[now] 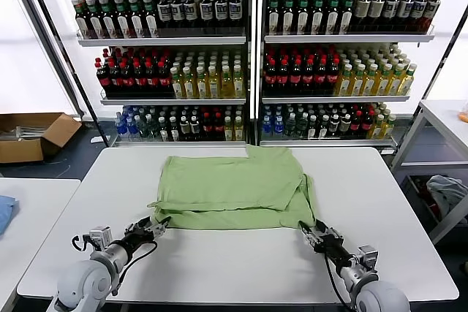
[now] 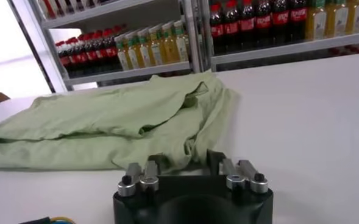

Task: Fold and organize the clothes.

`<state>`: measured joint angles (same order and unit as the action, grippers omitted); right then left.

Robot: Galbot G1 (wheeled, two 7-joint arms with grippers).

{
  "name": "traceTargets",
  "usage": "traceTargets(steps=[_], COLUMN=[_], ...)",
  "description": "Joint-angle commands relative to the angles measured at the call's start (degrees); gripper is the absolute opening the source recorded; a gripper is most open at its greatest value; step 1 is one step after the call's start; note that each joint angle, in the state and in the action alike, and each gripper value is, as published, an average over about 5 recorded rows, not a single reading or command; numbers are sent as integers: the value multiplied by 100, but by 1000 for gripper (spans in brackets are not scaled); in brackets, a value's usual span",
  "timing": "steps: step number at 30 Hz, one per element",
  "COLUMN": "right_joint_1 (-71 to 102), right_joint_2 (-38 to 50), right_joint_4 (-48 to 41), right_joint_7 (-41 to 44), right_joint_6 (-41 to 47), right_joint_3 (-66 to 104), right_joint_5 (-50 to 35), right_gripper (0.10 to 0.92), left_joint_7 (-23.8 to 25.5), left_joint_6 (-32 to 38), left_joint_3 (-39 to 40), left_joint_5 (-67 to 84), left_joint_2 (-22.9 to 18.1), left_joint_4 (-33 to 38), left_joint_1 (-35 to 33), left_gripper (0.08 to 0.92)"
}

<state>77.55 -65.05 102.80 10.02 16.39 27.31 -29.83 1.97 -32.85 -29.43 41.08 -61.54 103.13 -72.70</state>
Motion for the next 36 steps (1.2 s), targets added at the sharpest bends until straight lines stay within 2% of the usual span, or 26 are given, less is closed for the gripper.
traceTargets(steps=[1,7,13,16,22,36], right_joint_1=[46,205,664,965,1740,3451], right_joint_2=[-10,10,8,-2,-2,-39], right_joint_4=[1,180,528,742,1274,2237], right_joint_7=[13,57,174,230,300,364], right_joint_6=[9,-17,-128,-195,-307,-326], right_joint_3=[-28,36,188,293,552,1172], right_joint_5=[83,0,-27,-34,-26,119], right_gripper=[257,114,106,106,106,124], left_joint_7=[1,111,236,282,291,231], left_joint_6=[-19,-18,-19,-18,-18,-25], left_joint_3=[29,19,-117,-199,-393,-1469], left_joint_5=[-22,-30,-45,-66,-126,-208], left_joint_2=[-37,-2,102,147,157,-7], left_joint_4=[-42,-74,250,449,816,1963], left_joint_1=[-35,-75,-451,-653,-1059,-2724], left_gripper=[493,320,151,100,88,88])
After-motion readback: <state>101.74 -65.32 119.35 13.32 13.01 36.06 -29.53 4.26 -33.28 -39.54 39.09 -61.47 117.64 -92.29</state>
